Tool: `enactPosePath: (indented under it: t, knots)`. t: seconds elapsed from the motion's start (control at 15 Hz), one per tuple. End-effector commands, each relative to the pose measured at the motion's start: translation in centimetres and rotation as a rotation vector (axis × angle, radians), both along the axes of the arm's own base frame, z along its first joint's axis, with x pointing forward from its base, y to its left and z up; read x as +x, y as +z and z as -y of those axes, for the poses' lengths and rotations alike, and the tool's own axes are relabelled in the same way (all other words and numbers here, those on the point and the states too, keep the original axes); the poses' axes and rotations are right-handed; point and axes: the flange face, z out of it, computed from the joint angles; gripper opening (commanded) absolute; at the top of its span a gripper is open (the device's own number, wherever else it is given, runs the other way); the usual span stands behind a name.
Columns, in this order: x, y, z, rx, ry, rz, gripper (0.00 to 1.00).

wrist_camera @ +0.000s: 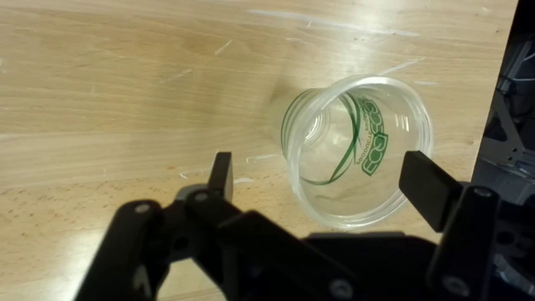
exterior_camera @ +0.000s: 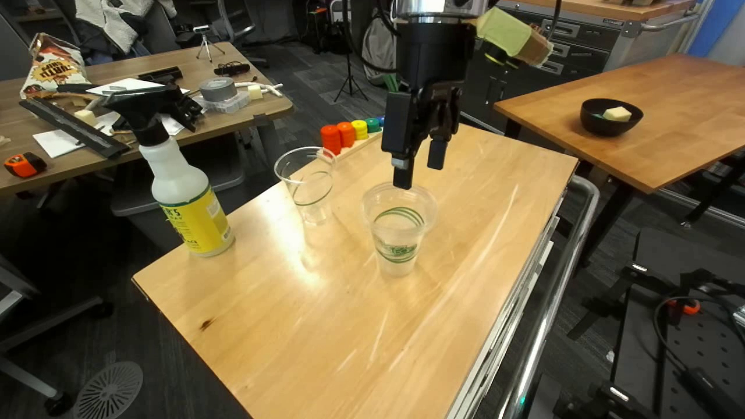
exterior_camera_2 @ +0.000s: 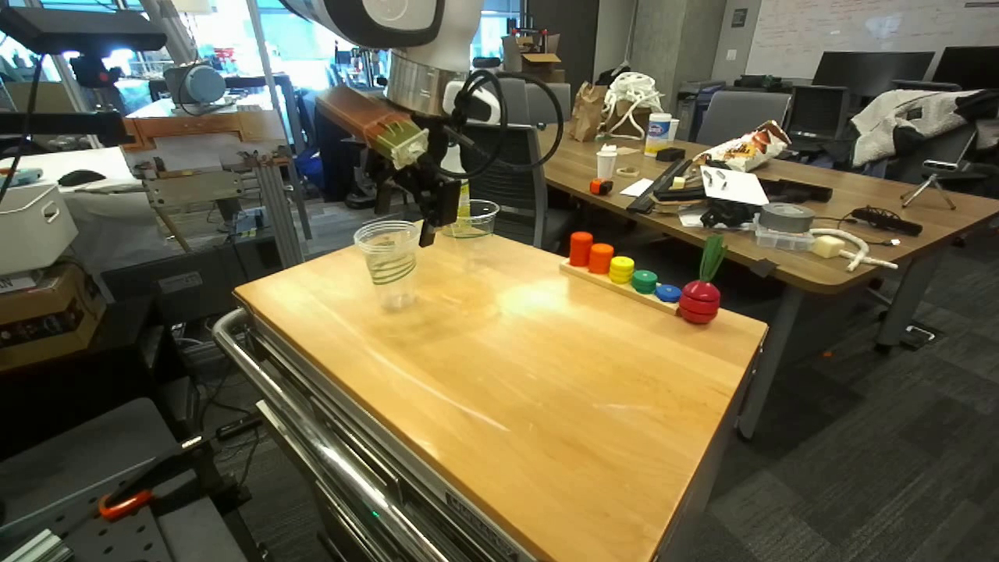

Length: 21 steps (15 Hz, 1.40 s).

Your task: Stack the four cups together

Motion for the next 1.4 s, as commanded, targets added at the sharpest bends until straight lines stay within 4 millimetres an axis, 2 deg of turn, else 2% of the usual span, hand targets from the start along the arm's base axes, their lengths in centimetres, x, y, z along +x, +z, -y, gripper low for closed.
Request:
enactPosePath:
  t: [0.0, 0.27, 0.33, 0.4, 0.73, 1.0, 1.13, 1.33]
  knots:
    - [0.4, -1.4, -0.5, -0.035, 0.022, 0.004, 1.0]
    - [1.2, -3.5, -1.3, -0.056, 0.034, -0.01, 1.0]
    - [1.4, -4.0, -1.6, -0.059, 0.037, -0.014, 0.83]
    - [1.7, -4.3, -2.0, -0.065, 0.04, -0.019, 0.74]
    - [3.1, -4.7, -3.2, -0.113, 0.001, -0.017, 0.35]
    - [4.0, -3.2, -2.9, -0.177, -0.047, 0.01, 0.04]
    - [4.5, -2.5, -2.4, -0.214, -0.06, 0.03, 0.0]
    - [4.8, -1.5, -1.2, -0.255, -0.099, 0.008, 0.02]
